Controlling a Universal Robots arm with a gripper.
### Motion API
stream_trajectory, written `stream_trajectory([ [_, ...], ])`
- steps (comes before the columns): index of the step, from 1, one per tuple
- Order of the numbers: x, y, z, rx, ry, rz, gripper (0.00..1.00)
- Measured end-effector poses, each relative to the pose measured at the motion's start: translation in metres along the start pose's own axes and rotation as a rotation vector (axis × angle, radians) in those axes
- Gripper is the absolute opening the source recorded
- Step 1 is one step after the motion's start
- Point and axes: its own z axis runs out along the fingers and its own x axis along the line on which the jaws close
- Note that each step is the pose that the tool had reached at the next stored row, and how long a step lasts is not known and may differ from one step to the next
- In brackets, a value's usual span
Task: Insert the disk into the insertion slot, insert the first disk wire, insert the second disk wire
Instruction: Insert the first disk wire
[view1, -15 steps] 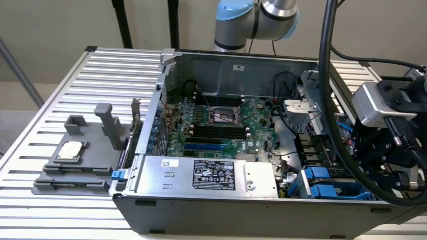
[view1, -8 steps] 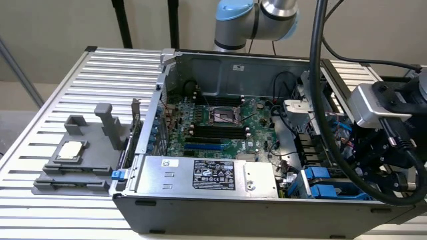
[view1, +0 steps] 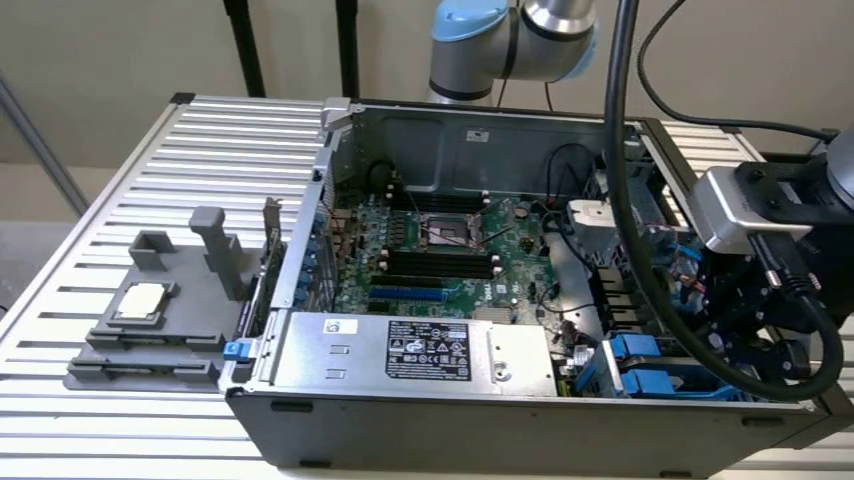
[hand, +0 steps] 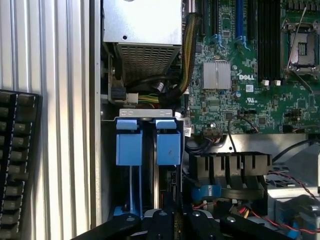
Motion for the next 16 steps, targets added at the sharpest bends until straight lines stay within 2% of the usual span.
stream_trajectory([
  [7, -0.001, 0.0029, 0.0008, 0.0107, 0.0074, 0.004, 0.16],
  [12, -0.002, 0.0036, 0.0017, 0.0154, 0.0125, 0.004, 0.16],
  [16, -0.0042, 0.0037, 0.0029, 0.0171, 0.0132, 0.004, 0.16],
])
